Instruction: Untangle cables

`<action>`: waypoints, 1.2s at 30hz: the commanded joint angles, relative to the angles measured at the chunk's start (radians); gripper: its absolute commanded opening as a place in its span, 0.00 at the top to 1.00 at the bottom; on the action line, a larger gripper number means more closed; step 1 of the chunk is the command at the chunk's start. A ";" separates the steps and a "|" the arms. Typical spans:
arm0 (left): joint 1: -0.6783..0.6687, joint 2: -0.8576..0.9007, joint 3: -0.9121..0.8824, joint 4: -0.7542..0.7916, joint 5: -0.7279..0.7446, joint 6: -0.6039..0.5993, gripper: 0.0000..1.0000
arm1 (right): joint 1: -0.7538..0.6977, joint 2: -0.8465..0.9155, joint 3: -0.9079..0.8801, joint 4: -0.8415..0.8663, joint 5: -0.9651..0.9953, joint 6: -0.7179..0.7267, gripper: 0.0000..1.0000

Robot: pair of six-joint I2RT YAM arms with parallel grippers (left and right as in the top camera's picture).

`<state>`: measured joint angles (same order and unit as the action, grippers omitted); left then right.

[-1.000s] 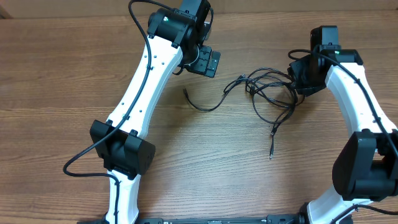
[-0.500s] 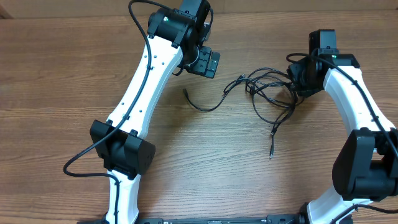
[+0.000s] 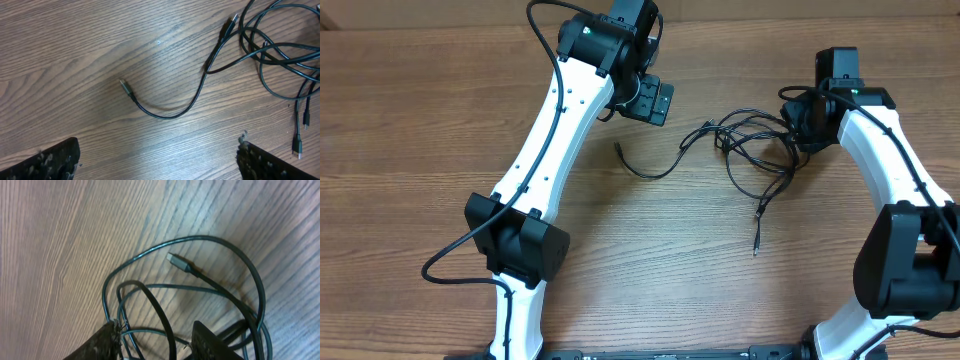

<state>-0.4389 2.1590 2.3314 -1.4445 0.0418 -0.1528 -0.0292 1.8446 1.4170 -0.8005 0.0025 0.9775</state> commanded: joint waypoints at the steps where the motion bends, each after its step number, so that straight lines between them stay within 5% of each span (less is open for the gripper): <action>1: -0.002 0.013 -0.006 -0.002 0.011 0.019 0.00 | 0.001 0.021 -0.005 0.014 0.027 -0.018 0.56; 23: -0.002 0.013 -0.006 0.001 0.011 0.019 0.00 | 0.068 0.116 -0.004 0.082 -0.051 -0.009 0.60; 24: -0.002 0.013 -0.006 0.001 0.011 0.019 0.00 | 0.076 0.116 -0.004 0.090 -0.050 -0.009 0.66; 25: -0.002 0.013 -0.006 0.001 0.011 0.019 0.00 | 0.082 0.116 -0.004 0.095 -0.050 -0.009 0.92; 26: -0.002 0.013 -0.006 0.001 0.011 0.019 0.00 | 0.088 0.116 -0.004 0.100 -0.051 -0.009 0.96; 36: -0.002 0.014 -0.006 0.030 0.011 0.080 0.00 | 0.106 -0.059 0.145 0.004 0.042 -0.184 0.96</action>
<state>-0.4389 2.1590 2.3306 -1.4303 0.0418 -0.1226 0.0723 1.9354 1.4521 -0.7635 -0.0315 0.9043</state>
